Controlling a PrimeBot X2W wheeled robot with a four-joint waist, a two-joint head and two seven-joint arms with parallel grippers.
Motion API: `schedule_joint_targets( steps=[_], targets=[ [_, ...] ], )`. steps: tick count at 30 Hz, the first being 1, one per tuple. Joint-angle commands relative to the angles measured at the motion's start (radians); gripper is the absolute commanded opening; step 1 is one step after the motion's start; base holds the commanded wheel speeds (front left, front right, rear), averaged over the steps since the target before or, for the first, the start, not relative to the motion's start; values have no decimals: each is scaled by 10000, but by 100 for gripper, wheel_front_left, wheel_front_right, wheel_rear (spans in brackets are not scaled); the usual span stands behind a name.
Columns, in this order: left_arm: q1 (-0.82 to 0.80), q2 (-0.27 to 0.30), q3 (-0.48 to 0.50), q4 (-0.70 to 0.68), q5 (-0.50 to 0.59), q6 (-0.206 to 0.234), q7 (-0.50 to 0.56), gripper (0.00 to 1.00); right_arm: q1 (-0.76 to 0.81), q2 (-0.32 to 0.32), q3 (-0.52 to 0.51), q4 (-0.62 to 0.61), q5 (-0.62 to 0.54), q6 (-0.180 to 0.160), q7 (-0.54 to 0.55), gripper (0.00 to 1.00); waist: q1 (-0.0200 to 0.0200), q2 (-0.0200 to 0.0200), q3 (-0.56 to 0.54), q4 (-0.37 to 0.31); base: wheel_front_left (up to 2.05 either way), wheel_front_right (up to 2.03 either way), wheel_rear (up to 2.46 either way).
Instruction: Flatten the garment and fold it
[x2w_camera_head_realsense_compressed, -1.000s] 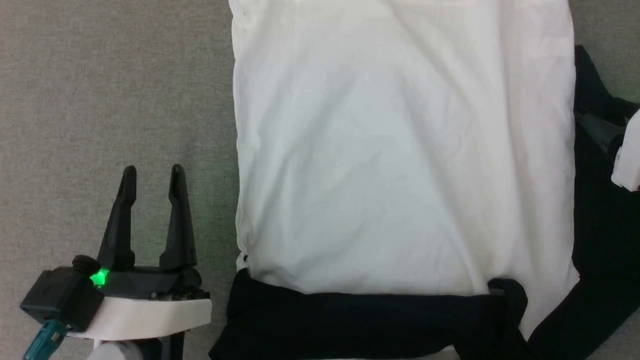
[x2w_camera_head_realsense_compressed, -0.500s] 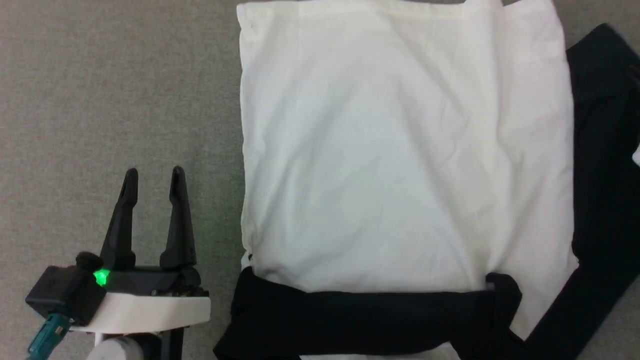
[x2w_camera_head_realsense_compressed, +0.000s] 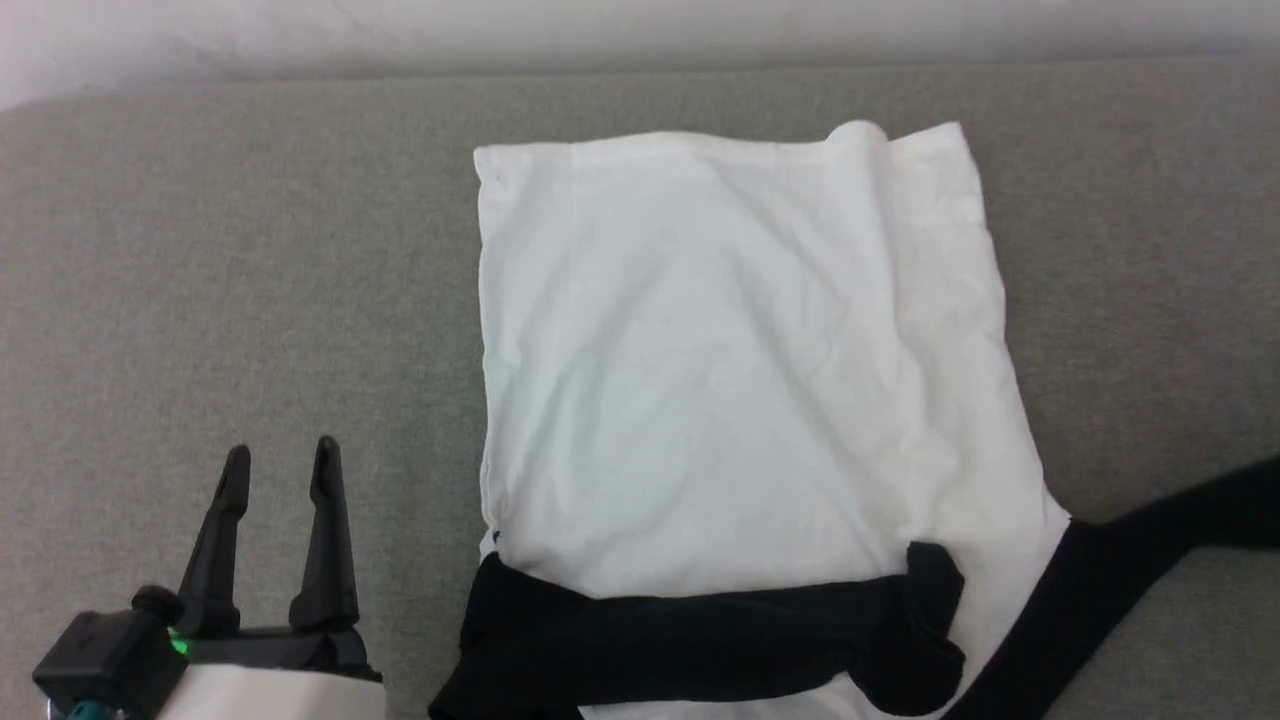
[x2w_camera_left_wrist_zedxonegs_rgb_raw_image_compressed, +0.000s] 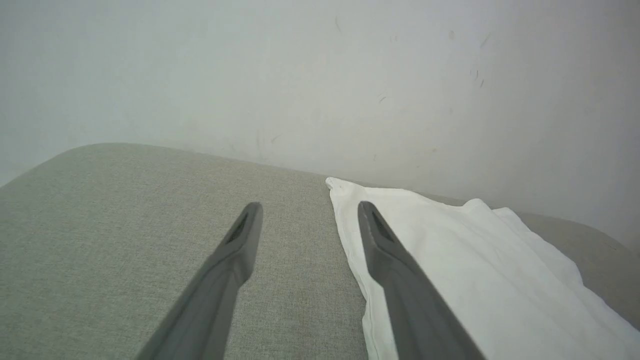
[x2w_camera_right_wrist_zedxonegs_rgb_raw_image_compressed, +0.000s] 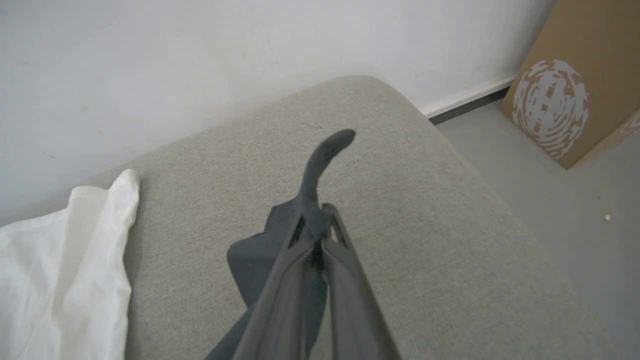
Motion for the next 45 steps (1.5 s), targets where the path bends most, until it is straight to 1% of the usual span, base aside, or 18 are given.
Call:
schedule_joint_targets(
  steps=[1, 6, 10, 14, 19, 23, 27, 33, 38, 43, 44, 45],
  targets=[
    [213, 85, 70, -97, -67, 100, 41, 100, 440, 143, -350, 12, 112, -9, -177, 0, 3, 0, -785, -381, 0, 0, 0],
    [655, 148, 81, -293, -70, 245, 176, 100, 1613, 753, -1451, -134, 337, -9, -594, 0, 3, 0, -1241, -468, 0, 0, 0],
    [910, 171, 42, -344, -82, 317, 274, 100, 2102, 979, -1754, -189, 323, -9, -856, 0, 3, 0, -1619, -521, 0, 0, 0],
    [1114, 141, 21, -378, -129, 380, 301, 100, 2286, 905, -1581, -499, 312, -9, -1000, 0, 3, 0, -2018, -512, 0, 0, 0],
    [1377, 102, 7, -423, -175, 449, 285, 100, 2211, 551, -750, -1308, 481, -9, -1034, 0, 3, 0, -2394, -439, 0, 0, 0],
    [1545, 76, 39, -526, -215, 507, 250, 100, 1983, 373, 236, -2302, 731, -9, -829, 0, 3, 0, -2499, -327, 0, 0, 0],
    [1612, 89, 79, -648, -230, 547, 238, 100, 1715, 363, 1449, -3306, 866, -9, -554, 0, 3, 0, -2470, -170, 0, 0, 0],
    [1557, 83, 33, -712, -222, 567, 255, 100, 1523, 558, 3812, -4175, 678, -9, -66, 0, 3, 0, -2420, 127, 0, 0, 0],
    [1500, 42, -30, -686, -234, 576, 259, 100, 1449, 851, 5964, -4232, 429, -9, 68, 0, 3, 0, -2416, 382, 0, 0, 0],
    [1476, 12, -52, -677, -260, 575, 226, 100, 1401, 1201, 8140, -3693, 70, -9, -83, 0, 3, 0, -2321, 585, 0, 0, 0],
    [1476, 12, -52, -677, -260, 575, 226, 100, 1401, 1201, 8140, -3693, 70, -9, -83, 0, 3, 0, -2321, 585, 0, 0, 0],
    [1456, 2, -66, -669, -266, 569, 221, 100, 1398, 1209, 8533, -3515, -10, -9, -178, 0, 3, 0, -2292, 629, 0, 0, 0]
  ],
)
